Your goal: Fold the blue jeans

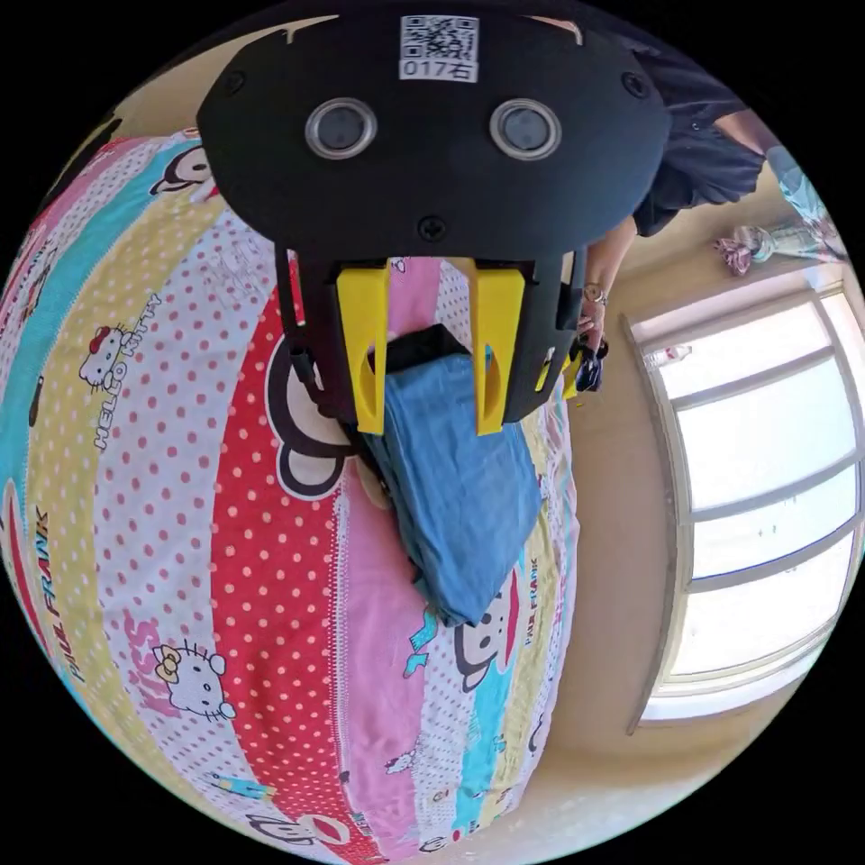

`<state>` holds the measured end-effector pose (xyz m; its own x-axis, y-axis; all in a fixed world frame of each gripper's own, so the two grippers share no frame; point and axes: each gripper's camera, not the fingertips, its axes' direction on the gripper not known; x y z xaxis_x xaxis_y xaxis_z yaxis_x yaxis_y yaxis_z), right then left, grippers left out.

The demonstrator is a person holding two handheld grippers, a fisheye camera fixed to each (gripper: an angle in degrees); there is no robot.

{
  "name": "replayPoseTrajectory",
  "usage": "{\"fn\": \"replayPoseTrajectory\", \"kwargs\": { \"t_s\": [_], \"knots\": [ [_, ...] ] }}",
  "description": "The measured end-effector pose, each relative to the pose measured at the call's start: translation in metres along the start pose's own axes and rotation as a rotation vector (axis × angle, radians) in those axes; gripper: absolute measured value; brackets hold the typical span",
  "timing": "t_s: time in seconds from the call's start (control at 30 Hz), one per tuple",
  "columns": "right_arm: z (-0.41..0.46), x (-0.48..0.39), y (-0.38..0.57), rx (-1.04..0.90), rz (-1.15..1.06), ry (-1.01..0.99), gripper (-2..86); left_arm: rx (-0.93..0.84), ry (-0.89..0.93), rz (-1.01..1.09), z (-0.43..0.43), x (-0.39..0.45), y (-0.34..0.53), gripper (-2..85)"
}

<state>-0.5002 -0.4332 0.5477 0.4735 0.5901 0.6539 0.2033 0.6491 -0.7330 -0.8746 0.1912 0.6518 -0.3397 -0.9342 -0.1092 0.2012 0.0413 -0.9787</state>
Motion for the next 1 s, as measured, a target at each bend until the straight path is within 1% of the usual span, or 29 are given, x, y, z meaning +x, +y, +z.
{"fn": "replayPoseTrajectory", "kwargs": {
  "t_s": [0.03,0.07,0.13,0.17,0.23,0.27,0.3,0.33,0.37,0.4,0.43,0.5,0.57,0.6,0.63,0.67,0.7,0.77,0.8,0.83,0.87,0.9,0.93,0.97,1.0],
  "knots": [
    [0.008,0.004,-0.003,-0.037,-0.005,0.014,12.5,-0.022,-0.054,0.016,0.019,0.003,0.004,14.3],
    [0.025,0.010,-0.005,-0.128,-0.011,0.052,11.4,-0.032,-0.083,0.017,0.034,0.005,0.013,14.3],
    [0.025,0.012,0.003,-0.087,-0.035,0.109,9.5,-0.015,-0.118,0.025,0.049,0.010,0.033,13.7],
    [0.015,0.011,0.010,-0.053,-0.044,0.123,7.8,0.021,-0.158,0.028,0.052,0.015,0.050,12.1],
    [-0.001,0.009,0.023,-0.036,-0.082,0.037,5.3,0.062,-0.161,0.041,0.053,0.022,0.075,8.0],
    [-0.014,0.009,0.033,-0.029,-0.119,-0.067,4.4,0.071,-0.075,0.058,0.053,0.025,0.089,4.8],
    [-0.026,0.010,0.042,-0.044,-0.144,-0.167,3.9,0.068,-0.015,0.065,0.055,0.026,0.094,3.9],
    [-0.030,0.011,0.046,-0.058,-0.154,-0.218,3.7,0.051,0.123,0.072,0.060,0.028,0.105,2.1],
    [-0.039,0.014,0.053,-0.097,-0.168,-0.328,3.4,0.012,0.245,0.078,0.070,0.031,0.114,1.4],
    [-0.048,0.015,0.060,-0.140,-0.195,-0.440,3.2,-0.011,0.294,0.081,0.075,0.034,0.119,1.0],
    [-0.054,0.014,0.065,-0.153,-0.221,-0.485,3.2,-0.048,0.364,0.105,0.085,0.047,0.130,0.6],
    [-0.091,0.003,0.086,-0.148,-0.340,-0.592,3.0,-0.072,0.366,0.186,0.092,0.082,0.151,0.2],
    [-0.131,-0.004,0.103,-0.112,-0.418,-0.665,3.0,-0.108,0.291,0.346,0.098,0.150,0.186,0.0],
    [-0.162,-0.008,0.115,-0.072,-0.481,-0.718,2.9,-0.111,0.279,0.385,0.099,0.167,0.196,0.0],
    [-0.179,-0.010,0.121,-0.047,-0.511,-0.745,2.9,-0.110,0.271,0.466,0.100,0.203,0.216,0.0],
    [-0.215,-0.013,0.133,0.009,-0.567,-0.788,2.9,-0.107,0.275,0.543,0.101,0.240,0.237,0.0],
    [-0.252,-0.016,0.146,0.065,-0.631,-0.820,2.9,-0.106,0.279,0.584,0.102,0.258,0.247,0.0],
    [-0.305,-0.021,0.168,0.122,-0.745,-0.834,2.8,-0.114,0.260,0.750,0.110,0.331,0.288,0.1],
    [-0.338,-0.024,0.183,0.153,-0.810,-0.816,2.8,-0.119,0.240,0.788,0.114,0.348,0.298,0.2],
    [-0.353,-0.025,0.190,0.170,-0.834,-0.798,2.9,-0.131,0.177,0.852,0.127,0.380,0.314,0.4],
    [-0.380,-0.024,0.203,0.199,-0.854,-0.743,2.9,-0.141,0.084,0.872,0.144,0.402,0.325,0.8],
    [-0.400,-0.019,0.211,0.200,-0.814,-0.659,3.0,-0.145,0.033,0.863,0.154,0.410,0.327,1.1],
    [-0.407,-0.015,0.213,0.192,-0.772,-0.609,3.1,-0.155,-0.087,0.826,0.179,0.417,0.327,1.6],
    [-0.416,-0.001,0.214,0.174,-0.659,-0.501,3.3,-0.177,-0.208,0.760,0.208,0.412,0.319,2.7],
    [-0.418,0.018,0.213,0.159,-0.545,-0.377,3.5,-0.197,-0.262,0.718,0.224,0.406,0.314,3.2]
  ]
}}
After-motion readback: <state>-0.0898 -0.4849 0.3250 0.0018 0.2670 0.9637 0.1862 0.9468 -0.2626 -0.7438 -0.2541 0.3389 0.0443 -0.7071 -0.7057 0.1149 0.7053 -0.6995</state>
